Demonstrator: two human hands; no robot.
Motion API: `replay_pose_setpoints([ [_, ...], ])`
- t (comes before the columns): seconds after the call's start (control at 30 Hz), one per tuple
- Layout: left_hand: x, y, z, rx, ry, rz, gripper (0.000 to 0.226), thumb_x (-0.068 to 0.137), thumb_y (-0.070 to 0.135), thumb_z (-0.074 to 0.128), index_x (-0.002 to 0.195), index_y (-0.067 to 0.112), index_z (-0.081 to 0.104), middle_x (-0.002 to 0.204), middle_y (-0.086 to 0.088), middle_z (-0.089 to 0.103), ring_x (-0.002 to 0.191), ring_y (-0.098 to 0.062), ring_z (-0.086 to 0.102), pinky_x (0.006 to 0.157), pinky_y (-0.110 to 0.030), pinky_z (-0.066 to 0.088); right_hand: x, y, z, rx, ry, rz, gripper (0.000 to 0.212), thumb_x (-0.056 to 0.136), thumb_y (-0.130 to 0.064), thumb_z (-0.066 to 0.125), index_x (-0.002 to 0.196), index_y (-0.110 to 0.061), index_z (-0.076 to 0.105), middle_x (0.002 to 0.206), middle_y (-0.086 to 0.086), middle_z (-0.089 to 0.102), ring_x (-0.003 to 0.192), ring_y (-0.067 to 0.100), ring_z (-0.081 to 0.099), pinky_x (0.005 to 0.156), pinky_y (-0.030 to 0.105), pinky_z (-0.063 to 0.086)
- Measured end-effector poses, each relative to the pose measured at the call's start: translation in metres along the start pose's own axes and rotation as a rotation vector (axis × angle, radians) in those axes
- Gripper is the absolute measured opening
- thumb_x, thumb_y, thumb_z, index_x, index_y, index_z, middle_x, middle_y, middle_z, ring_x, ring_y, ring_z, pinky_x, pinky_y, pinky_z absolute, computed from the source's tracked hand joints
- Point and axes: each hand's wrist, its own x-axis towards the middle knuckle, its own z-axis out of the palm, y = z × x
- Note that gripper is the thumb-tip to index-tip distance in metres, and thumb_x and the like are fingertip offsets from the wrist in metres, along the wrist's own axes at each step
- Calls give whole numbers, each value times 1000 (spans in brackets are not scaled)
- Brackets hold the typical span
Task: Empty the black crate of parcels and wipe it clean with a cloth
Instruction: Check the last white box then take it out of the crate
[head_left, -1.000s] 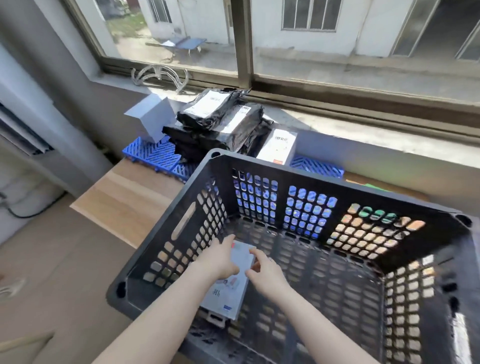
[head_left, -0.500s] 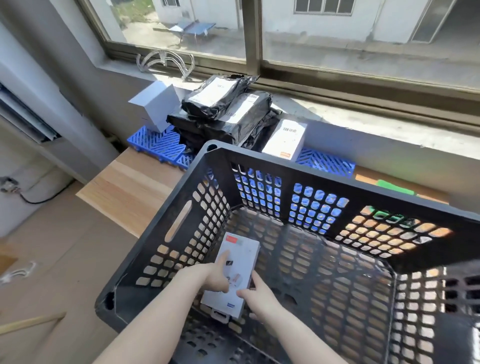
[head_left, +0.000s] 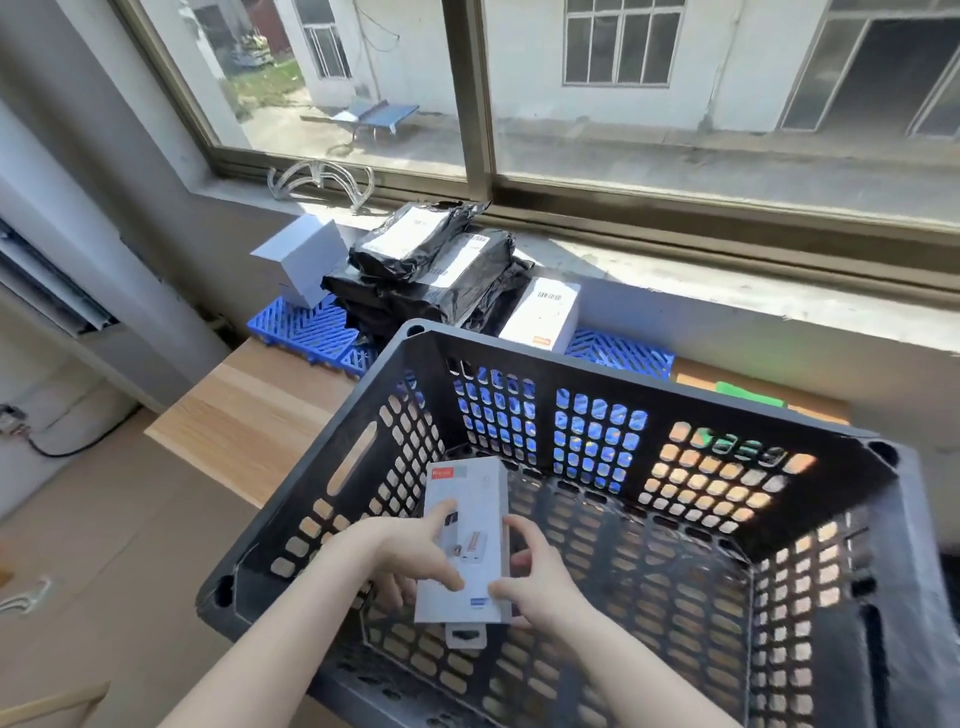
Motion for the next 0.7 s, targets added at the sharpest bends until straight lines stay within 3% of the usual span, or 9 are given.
replay_pose_setpoints([
  [0.13,-29,6,-2,8,66,85,104,86,33,69,149,47,-13,137,-5,52,101,-19,67,85,-31,58,-18,-13,-11,-7,3,-114,73,62,-20,59,118,-61,37,112,5,47,100,22,60,75,44,59],
  [0.27,-54,12,-10,51,232,206,100,84,39,69,149,51,-6,109,5,54,93,-10,64,78,-29,58,-33,-36,-25,14,38,-250,72,63,-23,61,120,-61,40,114,2,47,97,21,64,74,44,59],
  [0.4,-70,13,-14,65,474,362,94,83,38,69,146,55,1,113,6,59,84,-6,66,70,-25,57,-47,-63,-34,53,96,-404,73,65,-21,63,127,-56,42,117,3,49,95,19,66,75,39,60],
  [0.5,-74,16,-14,94,709,488,95,77,41,72,144,58,6,114,13,54,88,-5,63,76,-27,57,-56,-86,-43,83,142,-525,71,73,-15,66,127,-56,42,118,3,48,95,15,66,73,31,59],
  [0.6,-72,20,-14,48,861,600,95,73,46,76,145,55,14,123,17,49,103,-1,55,86,-25,54,-64,-107,-54,82,193,-586,70,84,-3,64,136,-44,41,118,2,48,91,10,64,67,15,52],
  [0.7,-66,26,-19,29,966,727,89,72,44,77,144,50,25,125,20,47,112,1,49,92,-25,51,-63,-124,-64,79,281,-642,68,85,-5,64,138,-41,42,118,-1,51,97,10,62,68,15,51],
])
